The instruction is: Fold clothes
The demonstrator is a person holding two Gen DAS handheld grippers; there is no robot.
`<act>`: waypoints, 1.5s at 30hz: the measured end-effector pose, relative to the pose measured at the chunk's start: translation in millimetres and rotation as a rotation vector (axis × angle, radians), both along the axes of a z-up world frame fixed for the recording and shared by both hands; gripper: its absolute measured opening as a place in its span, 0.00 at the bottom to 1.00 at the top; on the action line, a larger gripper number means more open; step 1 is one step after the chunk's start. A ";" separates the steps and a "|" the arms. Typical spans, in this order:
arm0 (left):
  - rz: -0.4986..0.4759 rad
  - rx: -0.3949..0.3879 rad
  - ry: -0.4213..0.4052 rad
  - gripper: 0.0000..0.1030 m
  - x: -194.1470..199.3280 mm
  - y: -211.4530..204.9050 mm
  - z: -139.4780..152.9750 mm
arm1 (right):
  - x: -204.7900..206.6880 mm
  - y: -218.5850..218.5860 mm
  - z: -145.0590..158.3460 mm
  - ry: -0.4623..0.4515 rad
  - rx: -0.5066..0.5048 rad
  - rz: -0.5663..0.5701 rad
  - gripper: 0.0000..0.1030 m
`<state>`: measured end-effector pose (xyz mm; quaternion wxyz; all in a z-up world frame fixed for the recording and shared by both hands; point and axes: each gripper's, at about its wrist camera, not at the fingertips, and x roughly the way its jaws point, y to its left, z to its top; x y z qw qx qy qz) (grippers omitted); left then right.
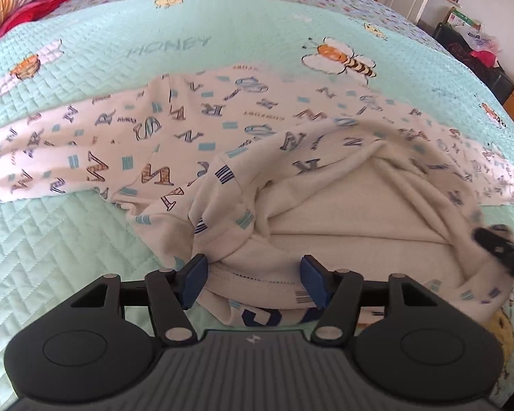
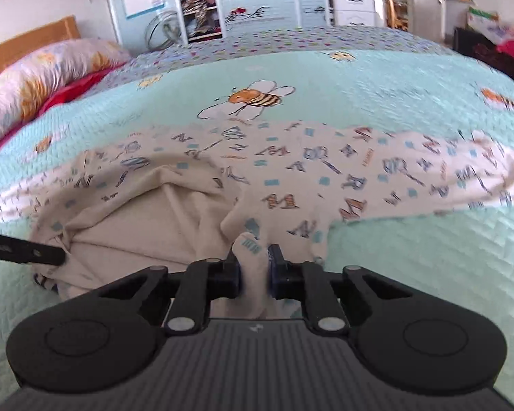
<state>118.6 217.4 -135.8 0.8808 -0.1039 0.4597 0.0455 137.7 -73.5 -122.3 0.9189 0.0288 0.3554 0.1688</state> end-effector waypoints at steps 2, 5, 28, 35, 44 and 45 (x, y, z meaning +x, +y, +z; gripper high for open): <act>-0.001 0.005 -0.015 0.47 -5.2 1.6 1.4 | -6.8 -12.6 1.2 -0.005 0.001 -0.027 0.11; -0.023 -0.035 -0.029 0.25 -22.6 3.1 7.1 | -17.5 -35.9 6.3 -0.003 0.014 -0.065 0.11; -0.177 0.035 -0.019 0.33 -18.4 -63.4 1.8 | 28.8 35.3 -4.6 0.011 -0.042 0.102 0.30; -0.224 0.002 -0.037 0.28 -43.7 -55.9 13.0 | 30.9 -11.2 8.4 -0.030 0.066 -0.106 0.12; -0.181 0.081 -0.079 0.28 -8.8 -55.5 21.8 | -2.3 9.9 21.3 -0.060 0.024 0.134 0.43; -0.175 0.094 -0.075 0.28 -2.3 -52.6 21.3 | 0.5 16.3 17.1 -0.042 -0.017 0.166 0.43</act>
